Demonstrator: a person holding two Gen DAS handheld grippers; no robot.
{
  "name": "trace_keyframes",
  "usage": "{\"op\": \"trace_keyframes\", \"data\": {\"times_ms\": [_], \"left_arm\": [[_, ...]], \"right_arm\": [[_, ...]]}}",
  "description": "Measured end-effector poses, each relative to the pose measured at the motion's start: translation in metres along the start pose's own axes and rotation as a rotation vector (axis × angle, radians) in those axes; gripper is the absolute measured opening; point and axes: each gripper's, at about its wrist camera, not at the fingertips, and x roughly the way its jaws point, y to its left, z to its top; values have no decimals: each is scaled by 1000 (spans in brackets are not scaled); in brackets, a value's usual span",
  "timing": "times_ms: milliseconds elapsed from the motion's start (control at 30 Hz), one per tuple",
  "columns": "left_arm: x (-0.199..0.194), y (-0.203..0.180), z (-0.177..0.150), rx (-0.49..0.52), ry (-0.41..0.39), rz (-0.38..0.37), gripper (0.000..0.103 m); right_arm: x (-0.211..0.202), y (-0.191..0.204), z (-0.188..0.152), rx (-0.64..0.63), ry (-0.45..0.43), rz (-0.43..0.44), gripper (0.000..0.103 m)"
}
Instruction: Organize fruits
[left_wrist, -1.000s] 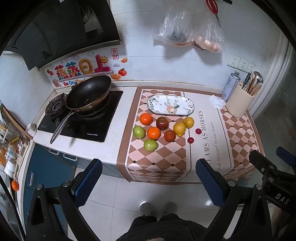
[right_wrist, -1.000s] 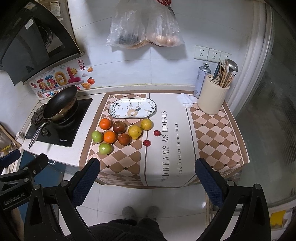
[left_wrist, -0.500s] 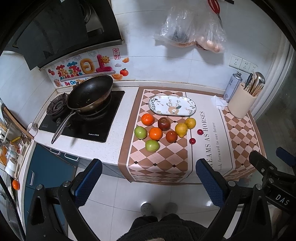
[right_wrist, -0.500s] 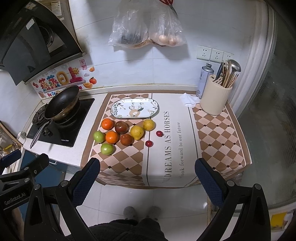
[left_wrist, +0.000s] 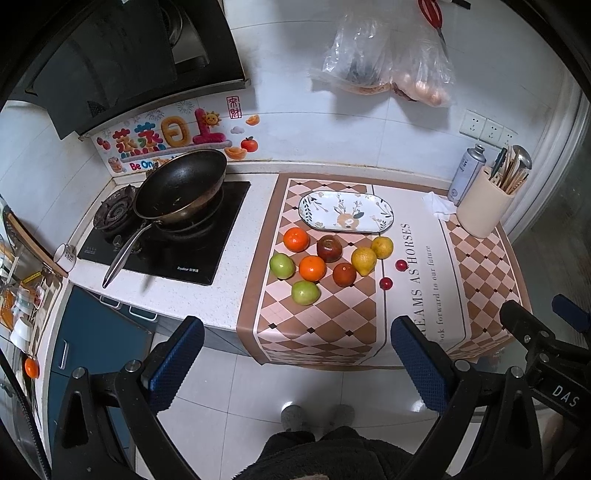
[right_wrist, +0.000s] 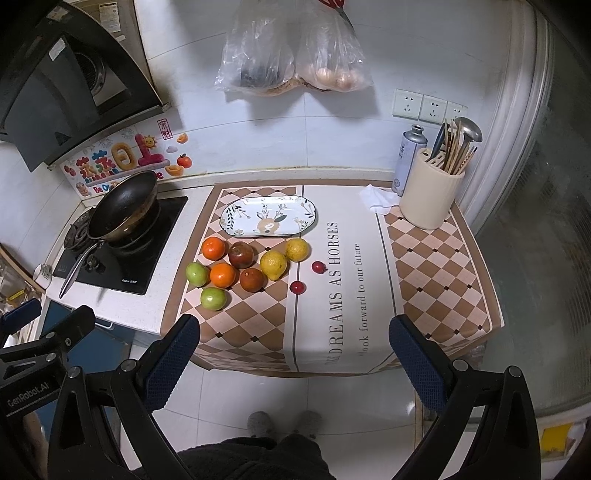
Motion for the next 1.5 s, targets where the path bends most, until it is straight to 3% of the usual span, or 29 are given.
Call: {"op": "trace_keyframes", "data": {"times_ms": [467, 567, 700, 833, 933, 1133, 1233, 1300, 1500], "left_arm": [[6, 1, 7, 5, 5, -13, 103], [9, 4, 11, 11, -29, -15, 103], [18, 16, 17, 28, -121, 55, 103], [53, 43, 27, 3, -132, 123, 103], [91, 66, 36, -8, -82, 154, 103], [160, 84, 57, -31, 40, 141, 103], [205, 89, 70, -49, 134, 117, 103], [238, 90, 77, -71, 202, 109, 103], [340, 91, 84, -188, 442, 59, 102]], "right_arm": [[8, 3, 4, 8, 7, -4, 103], [11, -4, 3, 27, 7, -9, 103], [21, -8, 3, 92, -32, 17, 103], [50, 0, 9, 126, -25, 35, 103], [83, 8, 15, 150, 18, 54, 103], [167, 9, 22, 212, 125, 106, 103], [216, 7, 30, 233, 173, 138, 96], [256, 7, 38, 227, 217, 146, 84], [380, 2, 64, 219, 366, 197, 84]]}}
